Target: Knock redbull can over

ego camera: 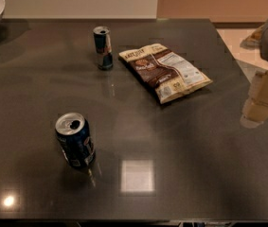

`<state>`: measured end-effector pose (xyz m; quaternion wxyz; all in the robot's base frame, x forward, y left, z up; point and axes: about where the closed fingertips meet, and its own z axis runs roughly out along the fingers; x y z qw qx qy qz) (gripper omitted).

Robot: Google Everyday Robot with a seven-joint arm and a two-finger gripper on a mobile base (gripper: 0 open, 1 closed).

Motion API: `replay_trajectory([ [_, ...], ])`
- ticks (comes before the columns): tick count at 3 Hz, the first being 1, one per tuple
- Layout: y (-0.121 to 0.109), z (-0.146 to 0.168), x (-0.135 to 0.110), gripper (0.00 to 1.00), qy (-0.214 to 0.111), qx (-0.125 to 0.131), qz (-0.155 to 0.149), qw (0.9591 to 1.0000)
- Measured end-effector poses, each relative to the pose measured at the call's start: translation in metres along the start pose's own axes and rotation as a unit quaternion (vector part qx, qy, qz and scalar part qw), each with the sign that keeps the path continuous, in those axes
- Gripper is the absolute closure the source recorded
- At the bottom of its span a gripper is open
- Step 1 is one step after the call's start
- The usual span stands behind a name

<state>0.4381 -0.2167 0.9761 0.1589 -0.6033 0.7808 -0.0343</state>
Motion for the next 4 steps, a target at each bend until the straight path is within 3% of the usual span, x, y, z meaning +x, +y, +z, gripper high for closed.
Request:
replay_trajectory([
  [1, -0.046, 0.029, -0.037, 0.00, -0.064, -0.012, 0.023, 0.9976],
  [2, -0.071, 0.053, -0.065, 0.00, -0.095, -0.021, 0.035, 0.9946],
  [4, -0.132, 0.104, -0.145, 0.00, -0.162, -0.012, 0.092, 0.9824],
])
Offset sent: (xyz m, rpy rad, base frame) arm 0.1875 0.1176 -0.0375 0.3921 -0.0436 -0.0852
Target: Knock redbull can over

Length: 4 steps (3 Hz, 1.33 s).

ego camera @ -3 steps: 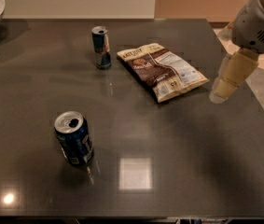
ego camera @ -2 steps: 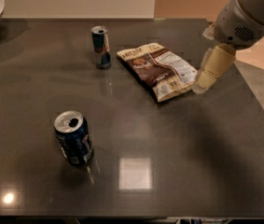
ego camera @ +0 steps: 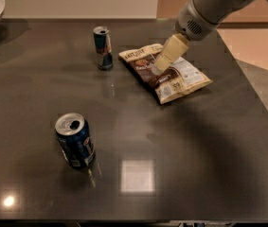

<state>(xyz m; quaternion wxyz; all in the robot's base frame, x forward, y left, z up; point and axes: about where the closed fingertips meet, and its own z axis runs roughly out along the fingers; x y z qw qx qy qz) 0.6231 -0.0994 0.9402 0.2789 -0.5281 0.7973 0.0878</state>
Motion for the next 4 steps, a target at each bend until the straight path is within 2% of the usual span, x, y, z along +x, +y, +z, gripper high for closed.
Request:
replay_trajectory([
  [2, -0.030, 0.053, -0.068, 0.00, -0.058, 0.017, 0.029, 0.9978],
  [4, -0.044, 0.096, -0.124, 0.00, -0.110, 0.023, 0.038, 0.9929],
])
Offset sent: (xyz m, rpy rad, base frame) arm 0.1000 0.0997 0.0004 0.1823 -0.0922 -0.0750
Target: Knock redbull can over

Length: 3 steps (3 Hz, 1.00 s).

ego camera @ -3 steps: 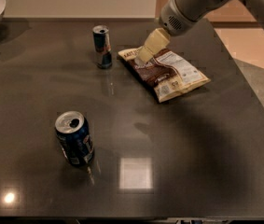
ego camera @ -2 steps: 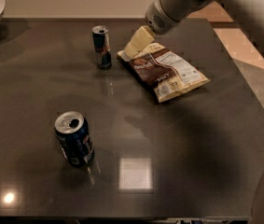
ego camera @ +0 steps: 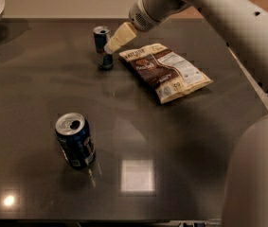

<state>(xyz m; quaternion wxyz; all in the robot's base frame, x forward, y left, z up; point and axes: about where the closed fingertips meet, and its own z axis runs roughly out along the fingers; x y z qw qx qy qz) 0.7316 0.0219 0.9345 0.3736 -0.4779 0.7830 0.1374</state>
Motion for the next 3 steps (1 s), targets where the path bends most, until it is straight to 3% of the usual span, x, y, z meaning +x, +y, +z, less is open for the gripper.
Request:
replay_trajectory([
  [3, 0.015, 0.058, -0.030, 0.00, -0.050, -0.038, 0.009, 0.9980],
])
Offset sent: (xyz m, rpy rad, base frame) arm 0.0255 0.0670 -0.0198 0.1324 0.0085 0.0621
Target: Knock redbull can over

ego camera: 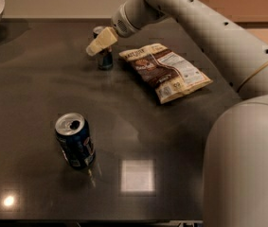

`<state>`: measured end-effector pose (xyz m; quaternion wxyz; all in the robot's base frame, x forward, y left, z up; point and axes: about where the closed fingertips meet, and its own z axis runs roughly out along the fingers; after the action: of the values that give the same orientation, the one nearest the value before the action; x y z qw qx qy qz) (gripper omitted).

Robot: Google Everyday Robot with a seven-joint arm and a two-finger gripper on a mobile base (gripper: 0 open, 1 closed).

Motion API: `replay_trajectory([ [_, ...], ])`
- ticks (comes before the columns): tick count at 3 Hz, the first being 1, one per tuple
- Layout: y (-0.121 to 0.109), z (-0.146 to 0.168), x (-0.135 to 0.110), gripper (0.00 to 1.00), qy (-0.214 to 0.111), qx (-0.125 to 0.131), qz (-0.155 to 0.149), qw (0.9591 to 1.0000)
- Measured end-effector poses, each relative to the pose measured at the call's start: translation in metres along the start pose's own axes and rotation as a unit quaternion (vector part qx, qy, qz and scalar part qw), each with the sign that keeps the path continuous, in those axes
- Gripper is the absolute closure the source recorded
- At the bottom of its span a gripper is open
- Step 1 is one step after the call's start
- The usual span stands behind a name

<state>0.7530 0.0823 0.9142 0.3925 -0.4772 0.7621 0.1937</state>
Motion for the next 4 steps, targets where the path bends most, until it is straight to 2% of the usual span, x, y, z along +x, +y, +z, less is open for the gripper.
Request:
replay_trajectory([
  [1, 0.002, 0.009, -0.001, 0.17, -0.006, -0.005, 0.003, 1.0000],
  [2, 0.001, 0.011, 0.001, 0.41, -0.011, -0.008, 0.007, 0.9999],
  [3, -0.001, 0.006, 0.004, 0.63, -0.016, -0.009, 0.009, 0.9998],
  [4, 0.001, -0.017, 0.002, 0.87, -0.012, -0.013, -0.004, 0.9998],
])
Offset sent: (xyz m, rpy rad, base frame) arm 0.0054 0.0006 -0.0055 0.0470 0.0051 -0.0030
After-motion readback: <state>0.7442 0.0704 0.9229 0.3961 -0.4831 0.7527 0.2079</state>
